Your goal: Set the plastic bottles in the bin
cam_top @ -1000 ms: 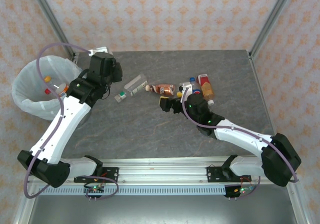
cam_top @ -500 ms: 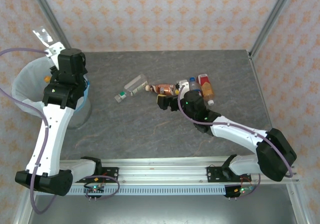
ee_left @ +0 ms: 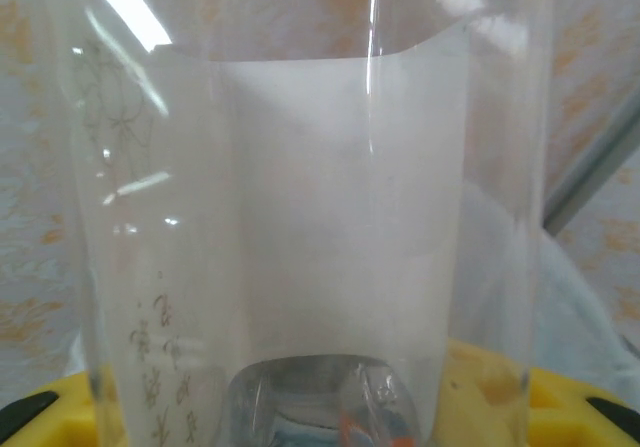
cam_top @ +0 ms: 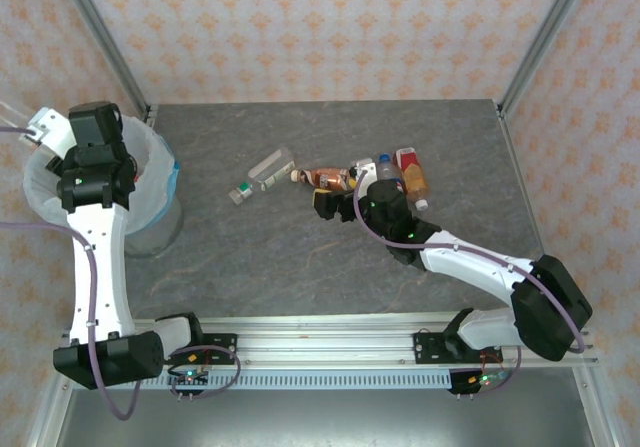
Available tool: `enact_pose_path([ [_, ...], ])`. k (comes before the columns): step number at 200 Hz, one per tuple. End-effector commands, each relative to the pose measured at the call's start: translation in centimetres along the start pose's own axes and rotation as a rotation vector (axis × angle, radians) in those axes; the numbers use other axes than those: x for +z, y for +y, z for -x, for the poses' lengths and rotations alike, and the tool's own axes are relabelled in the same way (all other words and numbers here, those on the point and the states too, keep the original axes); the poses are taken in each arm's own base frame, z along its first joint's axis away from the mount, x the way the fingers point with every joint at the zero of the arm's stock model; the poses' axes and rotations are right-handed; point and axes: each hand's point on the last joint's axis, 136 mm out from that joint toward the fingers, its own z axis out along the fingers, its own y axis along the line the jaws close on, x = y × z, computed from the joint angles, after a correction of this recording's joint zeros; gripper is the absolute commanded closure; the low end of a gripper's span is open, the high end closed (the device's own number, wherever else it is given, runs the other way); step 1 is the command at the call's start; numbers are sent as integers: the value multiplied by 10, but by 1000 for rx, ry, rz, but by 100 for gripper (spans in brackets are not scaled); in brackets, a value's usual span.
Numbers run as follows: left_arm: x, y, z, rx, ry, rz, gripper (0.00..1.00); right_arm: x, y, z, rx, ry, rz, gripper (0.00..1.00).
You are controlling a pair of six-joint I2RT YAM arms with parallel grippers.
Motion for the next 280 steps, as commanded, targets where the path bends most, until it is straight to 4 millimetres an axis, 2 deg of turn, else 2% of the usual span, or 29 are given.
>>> enact_pose_path([
  [1, 13, 19, -17, -43, 50, 73, 98, -3, 9, 15, -12, -35, 24, 1],
  [16, 19, 27, -24, -60, 69, 102, 91, -4, 9, 15, -10, -37, 24, 1],
  [27, 23, 28, -30, -74, 95, 98, 78, -4, 9, 16, -9, -38, 25, 1],
  [39, 27, 24, -36, -82, 118, 77, 55, -5, 9, 16, -7, -37, 27, 1],
  [52, 28, 21, -38, -85, 135, 65, 22, -5, 10, 17, -6, -38, 28, 1],
  [57, 28, 21, -39, -86, 142, 67, 15, -6, 9, 16, -5, -38, 27, 1],
  [80, 23, 18, -34, -85, 161, 53, 1, -7, 8, 15, -4, -35, 21, 1],
  [145, 4, -8, -30, -93, 211, -126, 0, -6, 7, 15, 0, -41, 12, 1],
  [246, -42, -95, -40, -13, 259, -537, 0, -11, -5, 12, 8, -54, -43, 1],
  [280, -66, -126, -49, 97, 259, -662, 0, -14, -10, 12, 10, -62, -69, 1],
])
